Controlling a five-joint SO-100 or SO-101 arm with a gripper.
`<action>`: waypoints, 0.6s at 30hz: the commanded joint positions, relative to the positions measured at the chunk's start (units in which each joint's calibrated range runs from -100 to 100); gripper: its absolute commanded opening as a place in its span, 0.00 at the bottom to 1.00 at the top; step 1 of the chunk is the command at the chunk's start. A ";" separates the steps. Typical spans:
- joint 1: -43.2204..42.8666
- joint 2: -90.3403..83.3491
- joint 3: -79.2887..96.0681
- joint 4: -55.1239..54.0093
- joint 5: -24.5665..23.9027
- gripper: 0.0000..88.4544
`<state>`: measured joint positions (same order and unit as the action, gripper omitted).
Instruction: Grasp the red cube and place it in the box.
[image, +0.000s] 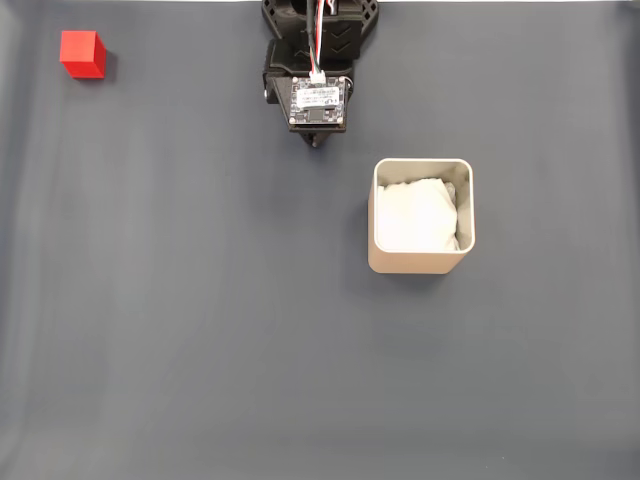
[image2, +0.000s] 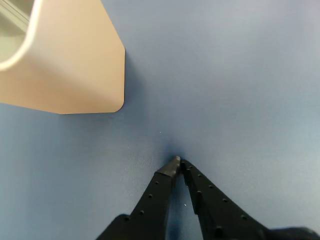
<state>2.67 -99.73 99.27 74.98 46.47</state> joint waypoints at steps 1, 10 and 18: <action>-1.57 -0.27 0.64 1.06 0.24 0.00; -1.57 -0.27 0.64 1.06 0.24 0.00; -1.92 -0.27 0.64 1.06 0.20 0.00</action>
<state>1.09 -99.47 99.27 74.98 46.47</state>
